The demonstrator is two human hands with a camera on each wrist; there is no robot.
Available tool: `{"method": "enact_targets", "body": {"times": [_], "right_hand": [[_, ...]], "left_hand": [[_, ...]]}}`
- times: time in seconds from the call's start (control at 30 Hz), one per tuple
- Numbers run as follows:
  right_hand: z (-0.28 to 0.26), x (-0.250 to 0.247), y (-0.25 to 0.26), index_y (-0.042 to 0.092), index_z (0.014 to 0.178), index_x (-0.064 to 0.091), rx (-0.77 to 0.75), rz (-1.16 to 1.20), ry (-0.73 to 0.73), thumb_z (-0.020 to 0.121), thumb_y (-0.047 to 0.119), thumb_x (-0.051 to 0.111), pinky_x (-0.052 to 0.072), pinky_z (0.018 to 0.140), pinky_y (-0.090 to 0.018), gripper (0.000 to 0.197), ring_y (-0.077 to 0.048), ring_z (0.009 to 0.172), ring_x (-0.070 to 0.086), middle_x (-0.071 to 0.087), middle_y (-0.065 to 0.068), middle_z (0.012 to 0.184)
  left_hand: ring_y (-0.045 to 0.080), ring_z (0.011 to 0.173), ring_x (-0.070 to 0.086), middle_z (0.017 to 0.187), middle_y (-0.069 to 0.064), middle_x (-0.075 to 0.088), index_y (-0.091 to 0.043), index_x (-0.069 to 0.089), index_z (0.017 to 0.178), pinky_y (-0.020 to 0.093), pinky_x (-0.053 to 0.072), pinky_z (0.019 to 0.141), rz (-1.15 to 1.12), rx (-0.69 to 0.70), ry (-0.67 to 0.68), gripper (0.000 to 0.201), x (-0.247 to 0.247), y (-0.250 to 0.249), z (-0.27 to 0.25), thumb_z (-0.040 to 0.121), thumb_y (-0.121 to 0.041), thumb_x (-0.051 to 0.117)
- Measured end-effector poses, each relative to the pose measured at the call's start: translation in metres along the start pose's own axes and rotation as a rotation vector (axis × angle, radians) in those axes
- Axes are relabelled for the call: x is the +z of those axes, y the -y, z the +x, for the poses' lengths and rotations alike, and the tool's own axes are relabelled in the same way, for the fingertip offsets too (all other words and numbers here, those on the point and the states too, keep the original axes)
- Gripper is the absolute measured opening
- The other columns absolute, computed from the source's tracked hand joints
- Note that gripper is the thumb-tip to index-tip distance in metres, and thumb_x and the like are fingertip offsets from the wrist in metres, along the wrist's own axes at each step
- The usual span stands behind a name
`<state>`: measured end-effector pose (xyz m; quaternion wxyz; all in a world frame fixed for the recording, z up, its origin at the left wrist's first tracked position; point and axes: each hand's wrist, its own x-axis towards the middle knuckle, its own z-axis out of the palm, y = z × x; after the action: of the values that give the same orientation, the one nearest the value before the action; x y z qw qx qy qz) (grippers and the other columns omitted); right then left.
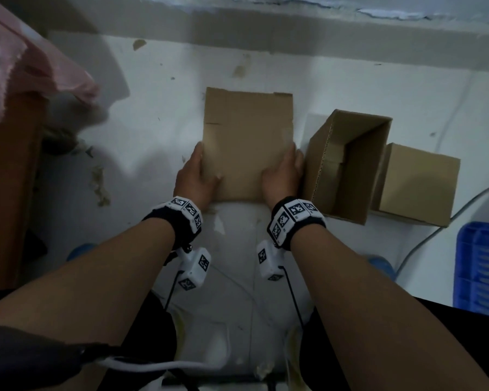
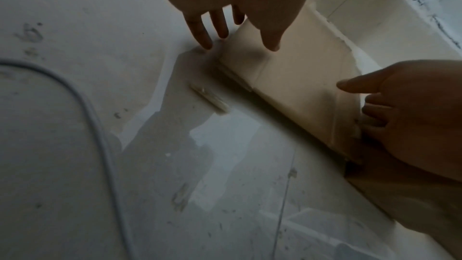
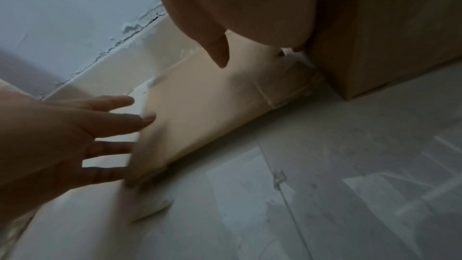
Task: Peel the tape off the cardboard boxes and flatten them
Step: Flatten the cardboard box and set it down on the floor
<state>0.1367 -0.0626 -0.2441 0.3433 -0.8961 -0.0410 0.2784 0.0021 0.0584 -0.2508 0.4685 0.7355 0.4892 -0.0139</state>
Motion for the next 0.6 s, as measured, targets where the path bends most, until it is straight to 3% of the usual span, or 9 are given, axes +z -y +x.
{"method": "enact_targets", "body": {"times": [0.1, 0.2, 0.33, 0.4, 0.5, 0.6], "right_hand": [[-0.006, 0.003, -0.002, 0.021, 0.159, 0.03, -0.029, -0.122, 0.046, 0.093, 0.005, 0.05, 0.018, 0.127, -0.039, 0.071, -0.029, 0.156, 0.014, 0.01, -0.008, 0.171], [-0.014, 0.006, -0.006, 0.026, 0.152, 0.039, -0.037, -0.219, 0.103, 0.092, 0.005, 0.049, 0.018, 0.126, -0.038, 0.064, -0.032, 0.156, 0.015, 0.007, -0.009, 0.171], [-0.024, 0.004, -0.007, 0.023, 0.156, 0.037, -0.068, -0.221, 0.117, 0.095, -0.001, 0.044, 0.01, 0.121, -0.025, 0.065, -0.025, 0.158, 0.006, -0.004, -0.005, 0.172], [-0.03, 0.004, -0.006, 0.021, 0.158, 0.033, -0.069, -0.242, 0.136, 0.098, -0.002, 0.042, 0.007, 0.12, -0.024, 0.065, -0.023, 0.159, 0.002, -0.006, -0.005, 0.173], [-0.039, 0.007, -0.005, 0.022, 0.158, 0.031, -0.104, -0.321, 0.141, 0.098, 0.0, 0.044, 0.002, 0.121, -0.027, 0.065, -0.023, 0.159, -0.003, -0.005, -0.007, 0.173], [-0.046, 0.014, -0.011, 0.022, 0.155, 0.034, -0.172, -0.383, 0.161, 0.096, 0.006, 0.046, -0.001, 0.126, -0.038, 0.063, -0.027, 0.159, -0.003, 0.003, -0.012, 0.173]], "left_hand": [[0.035, 0.142, 0.039, 0.153, 0.013, 0.042, -0.021, 0.023, 0.158, 0.046, 0.036, 0.115, 0.129, 0.009, -0.003, 0.084, 0.002, 0.0, -0.001, 0.089, -0.025, 0.07], [0.036, 0.138, 0.038, 0.149, 0.018, 0.038, -0.017, 0.027, 0.155, 0.046, 0.037, 0.109, 0.161, -0.147, -0.069, 0.075, 0.002, 0.001, -0.012, 0.09, -0.027, 0.064], [0.036, 0.122, 0.046, 0.13, 0.019, 0.047, -0.006, 0.052, 0.126, 0.044, 0.044, 0.093, 0.326, -0.192, -0.068, 0.042, 0.003, 0.018, -0.035, 0.094, -0.033, 0.056], [0.036, 0.119, 0.047, 0.124, 0.02, 0.049, -0.004, 0.055, 0.117, 0.042, 0.044, 0.092, 0.362, -0.149, 0.028, 0.033, 0.003, 0.035, -0.048, 0.094, -0.028, 0.056], [0.036, 0.114, 0.05, 0.12, 0.019, 0.051, -0.004, 0.052, 0.123, 0.038, 0.041, 0.092, 0.395, -0.003, 0.189, 0.037, 0.002, 0.059, -0.064, 0.089, -0.013, 0.061], [0.036, 0.109, 0.053, 0.119, 0.018, 0.049, -0.004, 0.053, 0.121, 0.039, 0.043, 0.089, 0.438, 0.064, 0.202, 0.038, -0.001, 0.063, -0.067, 0.088, -0.016, 0.069]]}}
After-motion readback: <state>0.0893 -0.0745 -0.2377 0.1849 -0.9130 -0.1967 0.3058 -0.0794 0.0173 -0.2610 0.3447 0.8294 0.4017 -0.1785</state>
